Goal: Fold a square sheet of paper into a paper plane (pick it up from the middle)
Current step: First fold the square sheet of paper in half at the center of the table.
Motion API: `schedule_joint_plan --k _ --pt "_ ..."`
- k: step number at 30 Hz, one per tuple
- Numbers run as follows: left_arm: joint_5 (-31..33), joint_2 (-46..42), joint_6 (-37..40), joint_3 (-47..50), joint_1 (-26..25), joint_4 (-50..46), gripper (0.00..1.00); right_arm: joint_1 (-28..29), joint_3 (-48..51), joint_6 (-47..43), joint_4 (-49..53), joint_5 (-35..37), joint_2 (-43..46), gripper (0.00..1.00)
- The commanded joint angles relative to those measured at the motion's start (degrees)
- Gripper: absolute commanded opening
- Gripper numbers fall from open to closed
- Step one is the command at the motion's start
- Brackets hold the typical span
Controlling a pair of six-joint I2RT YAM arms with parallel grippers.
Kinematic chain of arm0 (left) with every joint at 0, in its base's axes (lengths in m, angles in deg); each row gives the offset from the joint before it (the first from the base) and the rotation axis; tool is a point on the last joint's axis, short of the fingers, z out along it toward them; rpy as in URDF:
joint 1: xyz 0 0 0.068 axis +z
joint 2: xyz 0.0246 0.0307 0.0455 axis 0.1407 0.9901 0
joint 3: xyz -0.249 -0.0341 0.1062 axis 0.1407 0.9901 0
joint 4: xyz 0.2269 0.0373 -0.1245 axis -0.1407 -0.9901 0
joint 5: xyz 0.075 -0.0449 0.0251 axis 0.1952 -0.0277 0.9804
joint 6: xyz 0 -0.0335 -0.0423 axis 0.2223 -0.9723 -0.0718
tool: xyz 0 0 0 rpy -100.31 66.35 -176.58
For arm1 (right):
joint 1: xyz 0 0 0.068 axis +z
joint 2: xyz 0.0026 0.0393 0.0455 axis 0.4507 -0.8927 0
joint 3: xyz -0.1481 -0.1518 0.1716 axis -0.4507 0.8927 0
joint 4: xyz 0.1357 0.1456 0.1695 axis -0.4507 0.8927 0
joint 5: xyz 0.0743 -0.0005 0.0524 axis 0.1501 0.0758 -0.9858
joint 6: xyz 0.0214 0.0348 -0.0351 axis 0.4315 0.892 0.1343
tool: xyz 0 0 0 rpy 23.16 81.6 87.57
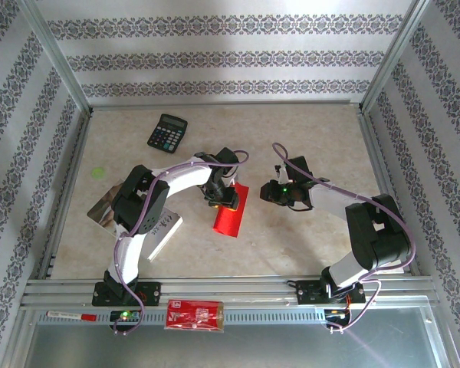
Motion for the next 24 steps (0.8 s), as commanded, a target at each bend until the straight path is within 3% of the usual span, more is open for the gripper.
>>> schedule_joint_plan --k 1,24 --pt "4.9 6.8 -0.9 3.9 -1.4 1.4 0.42 0.2 -0.8 0.6 -0.5 -0.1 -0.4 0.28" --pt "5.1 5.4 -2.9 5.7 -1.3 3.4 0.38 0.2 -0.1 0.6 -0.7 0.0 0.4 0.28"
